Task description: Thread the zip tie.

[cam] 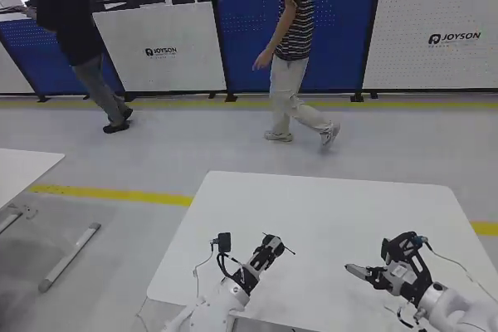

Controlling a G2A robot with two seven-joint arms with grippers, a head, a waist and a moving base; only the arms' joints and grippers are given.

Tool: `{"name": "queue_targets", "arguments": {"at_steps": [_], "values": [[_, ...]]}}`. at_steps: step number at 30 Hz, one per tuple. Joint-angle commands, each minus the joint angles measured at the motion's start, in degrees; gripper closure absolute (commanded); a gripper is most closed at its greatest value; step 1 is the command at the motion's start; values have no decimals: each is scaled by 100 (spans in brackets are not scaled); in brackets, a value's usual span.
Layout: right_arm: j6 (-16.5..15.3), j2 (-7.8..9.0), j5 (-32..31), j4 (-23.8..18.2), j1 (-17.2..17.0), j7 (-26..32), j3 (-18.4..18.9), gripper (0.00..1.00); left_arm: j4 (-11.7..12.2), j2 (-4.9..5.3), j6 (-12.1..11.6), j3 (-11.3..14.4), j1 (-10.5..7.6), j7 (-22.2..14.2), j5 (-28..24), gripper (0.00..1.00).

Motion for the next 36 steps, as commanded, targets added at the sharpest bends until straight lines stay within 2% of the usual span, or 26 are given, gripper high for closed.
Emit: {"name": "queue_targets", "arguments": {"at_steps": [1, 3, 5, 7, 10, 12, 14, 26, 28, 29, 31, 35, 36], "values": [[0, 0, 0, 0, 0, 0, 0, 0, 42, -19, 2, 19, 7, 100, -113, 100], [0, 0, 0, 0, 0, 0, 0, 0, 92, -55, -99, 96, 57, 455, -86, 100], [0, 0, 0, 0, 0, 0, 0, 0, 122, -89, -183, 168, 94, 654, -194, 100], [0, 0, 0, 0, 0, 0, 0, 0, 183, -132, -378, 204, 139, 1004, -367, 100], [0, 0, 0, 0, 0, 0, 0, 0, 329, -181, -560, 229, 124, 1225, -640, 100], [0, 0, 0, 0, 0, 0, 0, 0, 435, -199, -591, 263, 77, 1233, -586, 100], [0, 0, 0, 0, 0, 0, 0, 0, 510, -200, -528, 311, 10, 1202, -193, 100], [0, 0, 0, 0, 0, 0, 0, 0, 510, -200, -528, 311, 10, 1202, -193, 100], [-59, 6, 26, 79, 97, 283, 78, 0, 510, -200, -528, 311, 10, 1202, -193, 100], [44, 11, 59, 128, 169, 460, 162, 0, 510, -200, -528, 311, 10, 1202, -193, 100], [34, 31, 182, 158, 276, 897, 327, 0, 510, -200, -528, 311, 10, 1202, -193, 100], [118, 93, 380, 173, 310, 1681, 766, 0, 510, -200, -528, 311, 10, 1202, -193, 100], [220, 105, 413, 190, 326, 1904, 848, 0, 510, -200, -528, 311, 10, 1202, -193, 100]]}}
